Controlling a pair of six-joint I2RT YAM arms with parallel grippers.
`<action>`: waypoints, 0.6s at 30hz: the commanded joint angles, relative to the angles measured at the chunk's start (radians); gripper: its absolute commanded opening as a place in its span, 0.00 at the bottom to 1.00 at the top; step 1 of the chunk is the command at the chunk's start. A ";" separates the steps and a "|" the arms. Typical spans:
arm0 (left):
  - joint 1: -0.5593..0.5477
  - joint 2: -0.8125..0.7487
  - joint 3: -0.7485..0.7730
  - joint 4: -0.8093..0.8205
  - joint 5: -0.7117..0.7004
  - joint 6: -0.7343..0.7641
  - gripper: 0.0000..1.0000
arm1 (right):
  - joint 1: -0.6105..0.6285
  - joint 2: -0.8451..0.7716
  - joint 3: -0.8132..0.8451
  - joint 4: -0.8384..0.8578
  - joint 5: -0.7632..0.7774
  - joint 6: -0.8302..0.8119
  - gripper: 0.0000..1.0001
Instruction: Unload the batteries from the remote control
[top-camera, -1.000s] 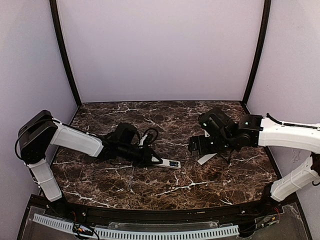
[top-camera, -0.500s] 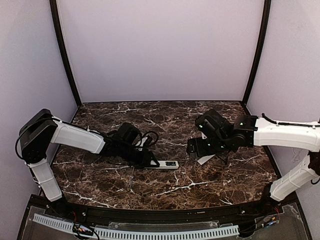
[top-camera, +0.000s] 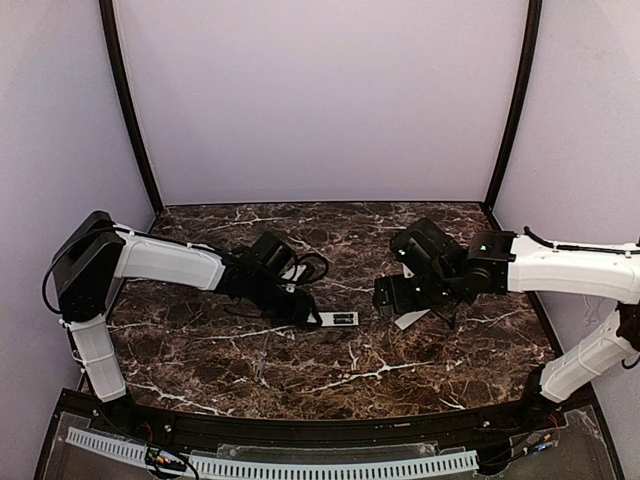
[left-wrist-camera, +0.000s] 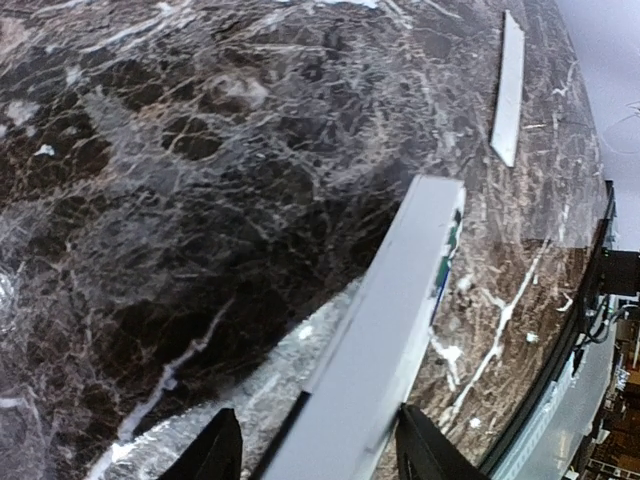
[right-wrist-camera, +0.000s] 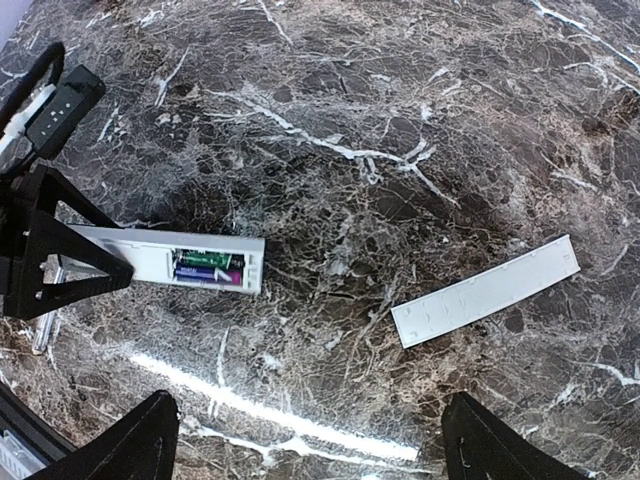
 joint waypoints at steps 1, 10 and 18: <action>-0.003 0.017 0.014 -0.131 -0.081 0.042 0.53 | -0.009 -0.023 -0.004 0.019 0.002 -0.003 0.91; -0.003 0.007 0.037 -0.213 -0.192 0.091 0.65 | -0.008 -0.003 0.006 0.023 -0.004 -0.008 0.91; -0.003 -0.057 0.080 -0.292 -0.238 0.215 0.66 | -0.009 -0.005 0.009 0.024 -0.007 -0.012 0.91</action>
